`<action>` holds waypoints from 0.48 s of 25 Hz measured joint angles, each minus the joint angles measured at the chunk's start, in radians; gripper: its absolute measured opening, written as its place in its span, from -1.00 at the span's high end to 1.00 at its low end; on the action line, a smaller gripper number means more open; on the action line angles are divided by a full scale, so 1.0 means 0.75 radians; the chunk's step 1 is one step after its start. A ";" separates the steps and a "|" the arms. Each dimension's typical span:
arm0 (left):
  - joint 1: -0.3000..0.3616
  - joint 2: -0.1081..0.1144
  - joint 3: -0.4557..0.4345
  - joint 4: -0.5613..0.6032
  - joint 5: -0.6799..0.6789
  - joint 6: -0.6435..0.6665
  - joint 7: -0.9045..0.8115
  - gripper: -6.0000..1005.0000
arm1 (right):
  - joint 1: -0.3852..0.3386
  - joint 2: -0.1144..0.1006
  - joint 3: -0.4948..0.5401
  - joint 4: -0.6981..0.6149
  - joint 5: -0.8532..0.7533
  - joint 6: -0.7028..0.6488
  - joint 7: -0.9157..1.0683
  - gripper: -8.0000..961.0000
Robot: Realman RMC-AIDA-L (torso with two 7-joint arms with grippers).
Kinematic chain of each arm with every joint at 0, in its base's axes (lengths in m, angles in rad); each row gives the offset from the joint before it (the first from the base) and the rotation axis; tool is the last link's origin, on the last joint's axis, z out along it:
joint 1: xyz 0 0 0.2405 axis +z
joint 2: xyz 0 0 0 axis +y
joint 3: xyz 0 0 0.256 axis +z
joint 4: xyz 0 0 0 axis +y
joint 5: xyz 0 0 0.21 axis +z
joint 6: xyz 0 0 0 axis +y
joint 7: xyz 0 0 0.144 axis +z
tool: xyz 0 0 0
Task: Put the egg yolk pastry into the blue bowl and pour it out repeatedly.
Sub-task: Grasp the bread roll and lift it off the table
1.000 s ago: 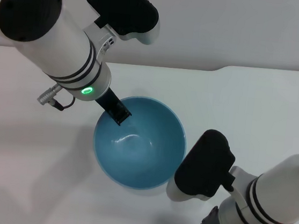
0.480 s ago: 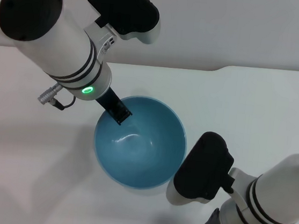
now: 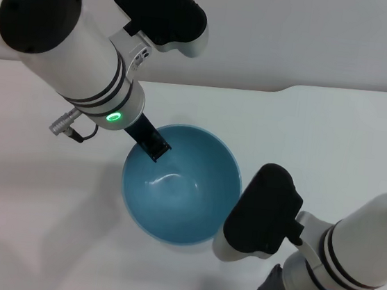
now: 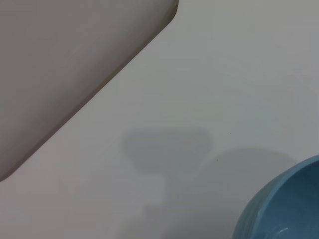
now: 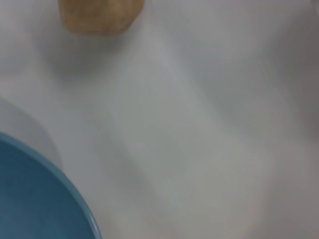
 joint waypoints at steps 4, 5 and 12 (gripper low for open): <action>-0.001 0.000 0.000 0.000 0.000 0.000 0.001 0.96 | -0.006 0.001 0.001 -0.062 0.005 0.019 -0.007 0.64; -0.002 0.000 0.000 0.000 0.000 0.000 0.001 0.96 | -0.007 0.001 -0.001 -0.081 0.007 0.025 -0.008 0.65; -0.002 0.000 0.000 0.000 0.000 -0.004 0.004 0.96 | -0.026 0.002 0.004 -0.343 0.011 0.129 -0.010 0.76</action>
